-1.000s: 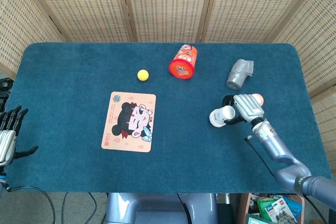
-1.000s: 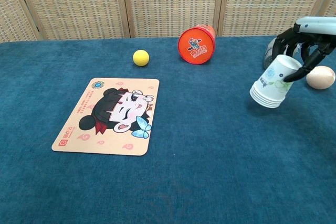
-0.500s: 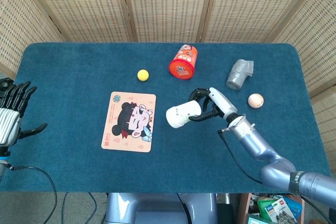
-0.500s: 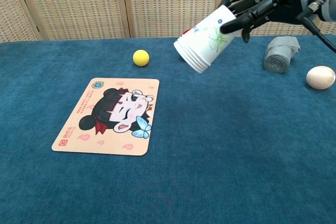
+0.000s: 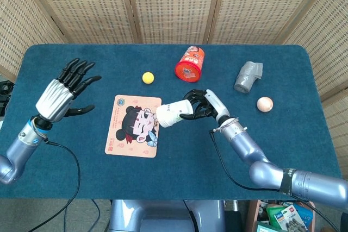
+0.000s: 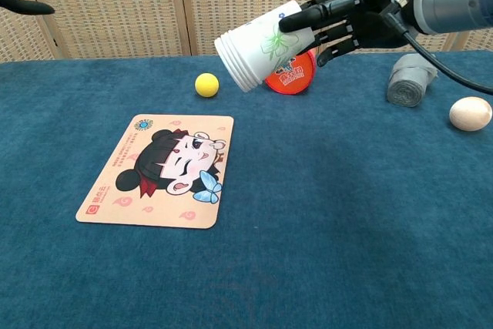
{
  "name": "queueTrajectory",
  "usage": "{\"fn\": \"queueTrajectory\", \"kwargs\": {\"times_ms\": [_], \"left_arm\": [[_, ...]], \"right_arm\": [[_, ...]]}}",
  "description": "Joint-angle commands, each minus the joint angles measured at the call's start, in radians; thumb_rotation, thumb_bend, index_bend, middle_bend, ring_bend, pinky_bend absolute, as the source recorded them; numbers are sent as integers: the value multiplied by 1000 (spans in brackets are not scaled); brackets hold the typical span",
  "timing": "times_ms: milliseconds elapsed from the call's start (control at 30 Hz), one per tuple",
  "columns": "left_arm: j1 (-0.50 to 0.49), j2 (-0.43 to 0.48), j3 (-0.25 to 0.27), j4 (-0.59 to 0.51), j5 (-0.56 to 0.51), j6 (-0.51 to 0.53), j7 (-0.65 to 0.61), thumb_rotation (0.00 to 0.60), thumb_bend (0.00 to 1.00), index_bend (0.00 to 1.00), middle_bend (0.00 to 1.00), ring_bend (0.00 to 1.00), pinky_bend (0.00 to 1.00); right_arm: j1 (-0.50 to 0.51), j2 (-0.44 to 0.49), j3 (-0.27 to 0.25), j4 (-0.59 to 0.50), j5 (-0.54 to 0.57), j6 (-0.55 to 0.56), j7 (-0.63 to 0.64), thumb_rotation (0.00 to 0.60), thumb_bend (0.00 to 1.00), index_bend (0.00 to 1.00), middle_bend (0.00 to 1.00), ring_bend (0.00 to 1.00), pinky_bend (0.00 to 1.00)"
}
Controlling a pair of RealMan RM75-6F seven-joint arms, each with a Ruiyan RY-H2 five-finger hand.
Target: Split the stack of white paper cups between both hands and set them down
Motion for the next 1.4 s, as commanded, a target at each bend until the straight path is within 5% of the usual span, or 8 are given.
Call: {"fn": "queueTrajectory", "kwargs": {"times_ms": [33,433,833,1400], "left_arm": [[-23,-14,18,11,7,-22,15,600,63,176,0,0,0],[-126,-160,50,64,33,-30,85,600,72,265,0,0,0],[-201,-307,16,94,-20,-27,187,600,81,346,0,0,0],[-222,-337,36,87,-48,-17,202,600,173,349,2,0,0]], "right_arm": [[26,-5,9,9,47,-11,-12,600,405,533,580,451,632],[11,12,28,18,78,-80,18,600,405,533,580,451,633],[-6,15,46,10,65,-117,57,600,407,533,581,451,633],[-14,19,48,9,60,-131,77,600,411,539,583,451,632]]}}
